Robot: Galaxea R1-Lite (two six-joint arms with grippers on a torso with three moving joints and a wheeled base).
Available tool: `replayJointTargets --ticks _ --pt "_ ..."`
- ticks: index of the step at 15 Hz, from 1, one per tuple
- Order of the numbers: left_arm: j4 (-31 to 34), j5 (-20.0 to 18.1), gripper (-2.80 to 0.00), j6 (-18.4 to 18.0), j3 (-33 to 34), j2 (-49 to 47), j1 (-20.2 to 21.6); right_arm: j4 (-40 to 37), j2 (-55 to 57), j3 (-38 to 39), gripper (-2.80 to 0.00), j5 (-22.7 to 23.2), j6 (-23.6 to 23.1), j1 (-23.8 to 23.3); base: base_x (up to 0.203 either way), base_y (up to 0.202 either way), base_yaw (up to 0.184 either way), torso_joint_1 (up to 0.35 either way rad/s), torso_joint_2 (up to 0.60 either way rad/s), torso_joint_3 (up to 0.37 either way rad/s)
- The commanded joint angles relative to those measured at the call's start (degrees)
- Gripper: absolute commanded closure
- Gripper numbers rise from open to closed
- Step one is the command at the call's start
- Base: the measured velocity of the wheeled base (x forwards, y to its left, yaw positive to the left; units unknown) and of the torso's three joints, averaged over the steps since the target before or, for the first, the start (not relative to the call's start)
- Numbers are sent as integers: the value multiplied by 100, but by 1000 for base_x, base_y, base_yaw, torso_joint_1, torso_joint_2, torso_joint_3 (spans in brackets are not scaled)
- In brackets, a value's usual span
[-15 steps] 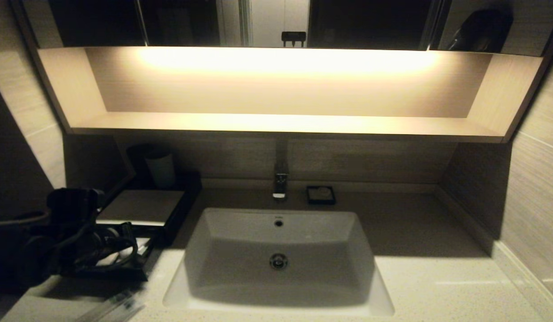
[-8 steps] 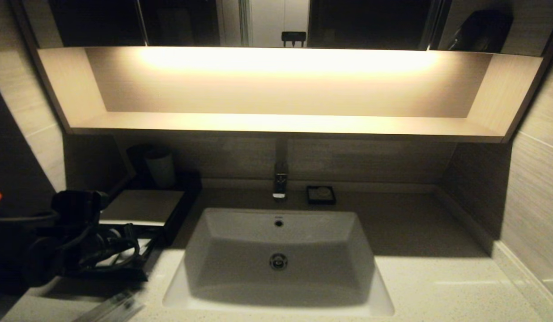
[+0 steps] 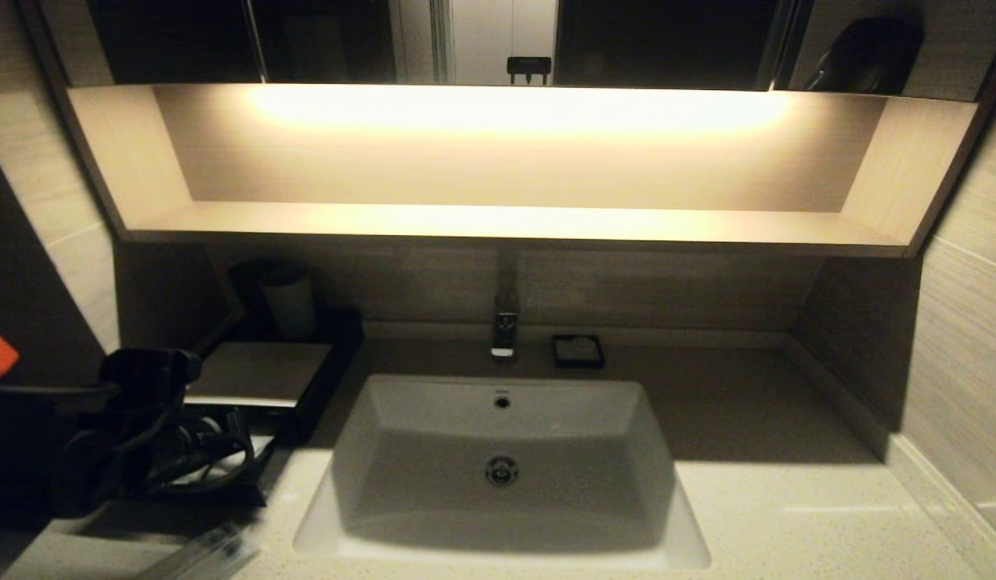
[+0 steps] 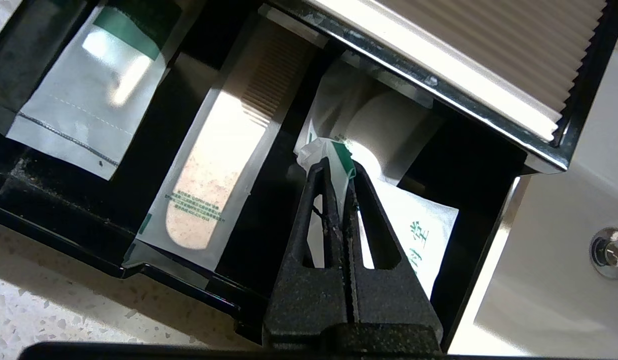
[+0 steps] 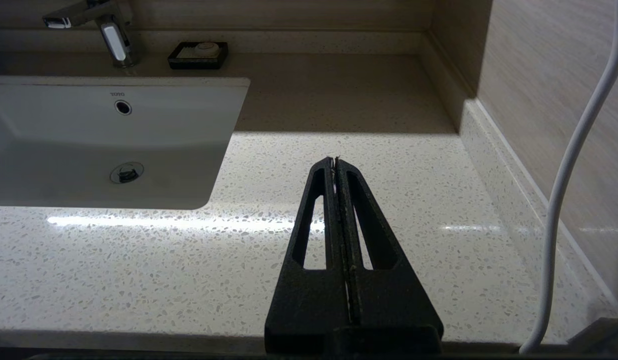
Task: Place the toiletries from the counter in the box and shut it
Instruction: Place the bathroom toiletry into the drawer
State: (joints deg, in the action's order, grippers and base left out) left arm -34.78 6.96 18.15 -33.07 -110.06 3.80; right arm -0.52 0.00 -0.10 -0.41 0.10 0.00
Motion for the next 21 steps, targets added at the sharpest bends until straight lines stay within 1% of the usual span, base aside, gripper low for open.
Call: replayJointTargets --ticks 1,2,3,9,15,20,21 --pt "-20 7 0 13 -6 -25 6 0 0 1 0 -2 -1 0 0 0 0 0 0 0" --pt "-26 7 0 18 -6 -25 6 0 0 1 0 -2 -1 0 0 0 0 0 0 0" --pt "-20 7 -280 13 -6 -16 -2 0 0 1 0 -2 -1 0 0 0 0 0 0 0" --pt "-16 7 -280 25 3 154 6 0 0 1 0 -2 -1 0 0 0 0 0 0 0" --pt "58 7 -280 39 89 686 6 0 0 1 0 -2 -1 0 0 0 0 0 0 0" --pt "50 -2 -280 39 99 754 -11 0 0 1 0 -2 -1 0 0 0 0 0 0 0" --pt "50 -2 -280 39 99 780 -68 0 0 1 0 -2 -1 5 0 0 0 0 0 0"
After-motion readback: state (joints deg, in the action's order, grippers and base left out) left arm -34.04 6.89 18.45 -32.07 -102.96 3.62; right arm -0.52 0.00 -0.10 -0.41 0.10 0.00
